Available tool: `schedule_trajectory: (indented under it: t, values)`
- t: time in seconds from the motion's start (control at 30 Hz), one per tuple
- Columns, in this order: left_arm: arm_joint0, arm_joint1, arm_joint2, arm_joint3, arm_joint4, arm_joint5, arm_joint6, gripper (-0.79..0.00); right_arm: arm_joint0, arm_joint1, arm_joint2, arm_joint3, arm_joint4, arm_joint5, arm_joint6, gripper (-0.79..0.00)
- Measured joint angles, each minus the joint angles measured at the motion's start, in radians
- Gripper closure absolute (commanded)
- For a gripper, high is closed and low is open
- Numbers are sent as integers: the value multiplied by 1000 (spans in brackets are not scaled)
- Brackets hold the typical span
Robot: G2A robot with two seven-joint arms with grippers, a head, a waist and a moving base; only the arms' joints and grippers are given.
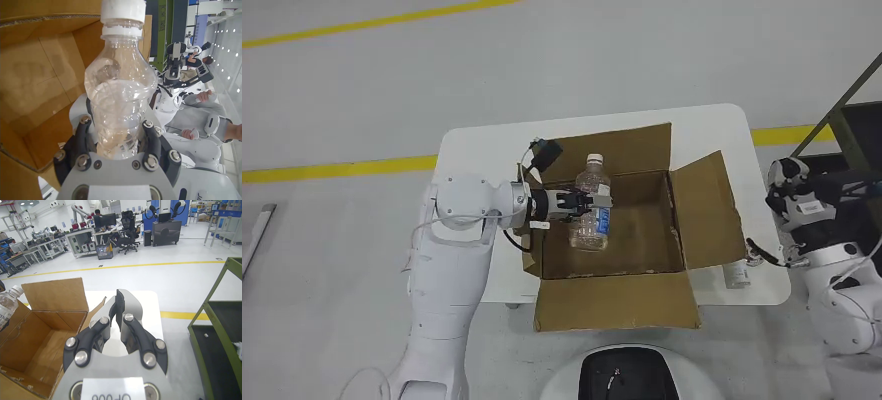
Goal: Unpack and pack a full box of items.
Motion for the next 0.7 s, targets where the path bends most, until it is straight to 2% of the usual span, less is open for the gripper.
schedule_trajectory:
  t: [0.1, 0.27, 0.43, 0.5, 0.7]
  values:
    - [10, 0, 8, -8, 0, -6, 14, 0, 1, 1, 3, 4, 8, -26, -30, 0]
    - [-8, 4, 91, -25, 80, 7, -2, 0, -5, 4, 9, 8, 13, -44, -51, 0]
    - [-60, -2, 185, -6, 154, 103, -17, 0, -10, 5, 11, 10, 10, -35, -47, 0]
    - [-80, -5, 223, 12, 183, 143, -12, 0, -12, 6, 13, 11, 11, -32, -46, 0]
    - [-162, -13, 381, 147, 275, 196, 44, 0, -16, 7, 19, 9, 19, -26, -48, 0]
